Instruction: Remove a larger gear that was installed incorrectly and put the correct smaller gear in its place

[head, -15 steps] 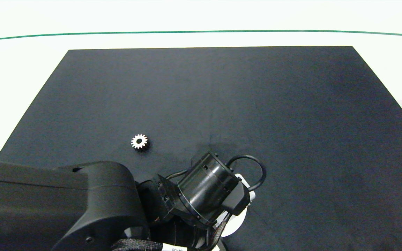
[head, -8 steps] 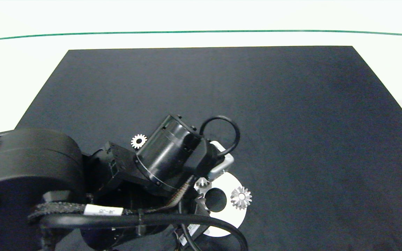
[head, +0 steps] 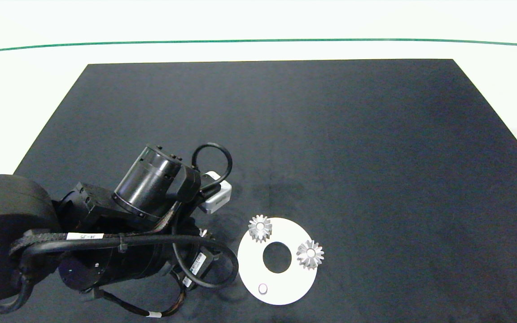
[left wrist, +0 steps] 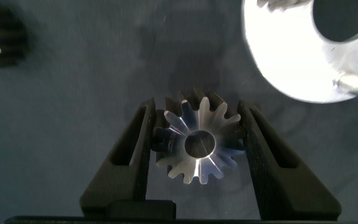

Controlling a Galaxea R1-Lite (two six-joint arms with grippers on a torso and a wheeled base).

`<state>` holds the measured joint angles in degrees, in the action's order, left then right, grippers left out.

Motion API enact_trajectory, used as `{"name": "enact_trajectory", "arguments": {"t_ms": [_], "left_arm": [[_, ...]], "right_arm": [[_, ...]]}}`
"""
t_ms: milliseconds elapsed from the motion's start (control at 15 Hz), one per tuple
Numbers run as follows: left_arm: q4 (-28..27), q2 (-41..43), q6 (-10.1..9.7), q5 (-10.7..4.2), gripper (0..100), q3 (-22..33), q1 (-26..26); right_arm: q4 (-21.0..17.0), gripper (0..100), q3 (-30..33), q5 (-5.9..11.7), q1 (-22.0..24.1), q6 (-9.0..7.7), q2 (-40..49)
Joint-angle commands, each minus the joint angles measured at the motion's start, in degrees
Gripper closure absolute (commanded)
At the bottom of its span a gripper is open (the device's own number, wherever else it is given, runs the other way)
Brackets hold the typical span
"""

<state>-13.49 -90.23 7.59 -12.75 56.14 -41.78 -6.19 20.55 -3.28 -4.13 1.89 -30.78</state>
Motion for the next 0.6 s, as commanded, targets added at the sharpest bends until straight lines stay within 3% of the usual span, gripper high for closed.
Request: {"name": "enact_trajectory", "arguments": {"t_ms": [67,133,533,600], "left_arm": [[0.2,0.2,0.14,1.06,63,-0.8,2.0],[0.2,0.1,0.14,0.97,0,-0.9,2.0],[0.2,0.8,1.46,1.06,0,-1.2,3.3],[0.3,0.8,2.86,1.15,0,1.6,3.3]], "right_arm": [[-0.1,0,-0.1,-0.06,-0.1,-0.04,-0.1],[-0.1,0,-0.1,-0.06,-0.1,-0.04,0.0],[-0.1,0,-0.1,-0.06,-0.1,-0.04,0.0],[-0.1,0,-0.2,-0.06,-0.1,-0.04,0.0]]}}
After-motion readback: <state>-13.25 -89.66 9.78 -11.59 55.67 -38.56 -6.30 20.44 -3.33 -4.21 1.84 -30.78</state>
